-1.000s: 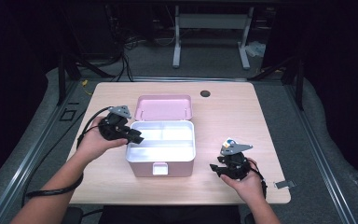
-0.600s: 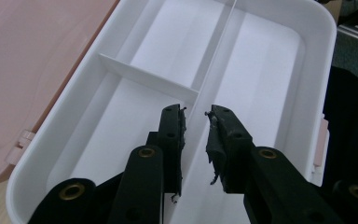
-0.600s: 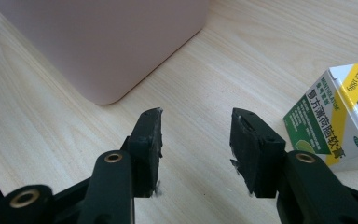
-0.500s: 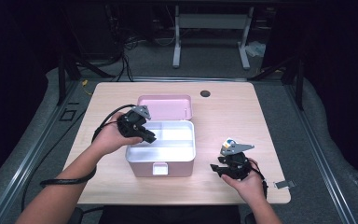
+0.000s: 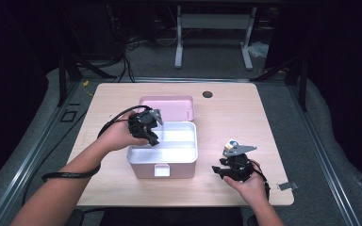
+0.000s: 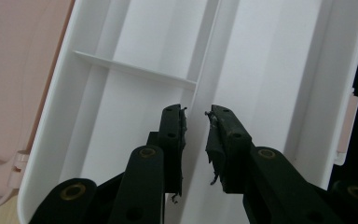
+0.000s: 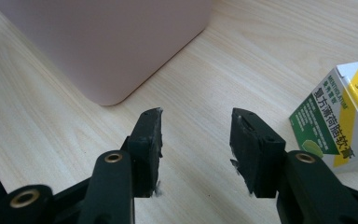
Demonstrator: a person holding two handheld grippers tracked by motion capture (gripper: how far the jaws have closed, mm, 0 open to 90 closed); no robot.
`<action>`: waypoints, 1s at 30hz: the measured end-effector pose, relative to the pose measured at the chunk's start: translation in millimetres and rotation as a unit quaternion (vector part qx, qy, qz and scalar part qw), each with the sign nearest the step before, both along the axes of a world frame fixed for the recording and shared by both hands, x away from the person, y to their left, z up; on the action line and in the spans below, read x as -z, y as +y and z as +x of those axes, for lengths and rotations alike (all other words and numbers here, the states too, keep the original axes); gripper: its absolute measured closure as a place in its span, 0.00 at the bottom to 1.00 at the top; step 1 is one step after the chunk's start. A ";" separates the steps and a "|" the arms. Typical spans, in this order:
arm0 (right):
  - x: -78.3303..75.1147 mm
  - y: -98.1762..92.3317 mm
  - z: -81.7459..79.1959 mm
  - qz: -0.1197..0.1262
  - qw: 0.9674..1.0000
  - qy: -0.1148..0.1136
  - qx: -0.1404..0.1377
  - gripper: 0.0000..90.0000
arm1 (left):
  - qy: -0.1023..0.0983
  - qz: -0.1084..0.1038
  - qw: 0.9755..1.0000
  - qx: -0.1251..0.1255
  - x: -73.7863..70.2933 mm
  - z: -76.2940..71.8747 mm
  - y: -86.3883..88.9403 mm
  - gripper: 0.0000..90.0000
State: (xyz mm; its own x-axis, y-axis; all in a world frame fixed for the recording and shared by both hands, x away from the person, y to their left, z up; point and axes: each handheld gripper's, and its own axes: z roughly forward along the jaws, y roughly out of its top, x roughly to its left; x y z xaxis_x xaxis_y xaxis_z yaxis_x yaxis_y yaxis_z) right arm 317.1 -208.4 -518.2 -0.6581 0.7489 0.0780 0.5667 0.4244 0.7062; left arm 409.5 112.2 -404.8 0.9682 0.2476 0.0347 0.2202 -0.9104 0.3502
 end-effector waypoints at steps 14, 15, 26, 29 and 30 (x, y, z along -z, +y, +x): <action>2.2 -1.4 1.3 0.008 1.000 0.008 0.000 0.60 | 0.007 0.034 0.999 0.022 2.8 7.0 -15.6 0.89; 2.5 -1.7 1.5 0.008 1.000 0.009 0.000 0.60 | 0.006 0.040 0.999 0.024 3.0 7.2 -17.0 0.89; 2.4 -2.6 1.8 0.015 1.000 0.012 -0.004 0.60 | 0.013 0.070 0.997 0.039 11.8 12.0 -28.6 0.94; 3.1 -2.5 2.0 0.016 1.000 0.012 -0.003 0.60 | 0.023 0.071 0.996 0.043 13.0 14.9 -28.7 0.94; 2.7 -2.6 1.9 0.015 1.000 0.013 -0.004 0.60 | 0.025 0.072 0.996 0.045 12.8 15.3 -28.7 0.95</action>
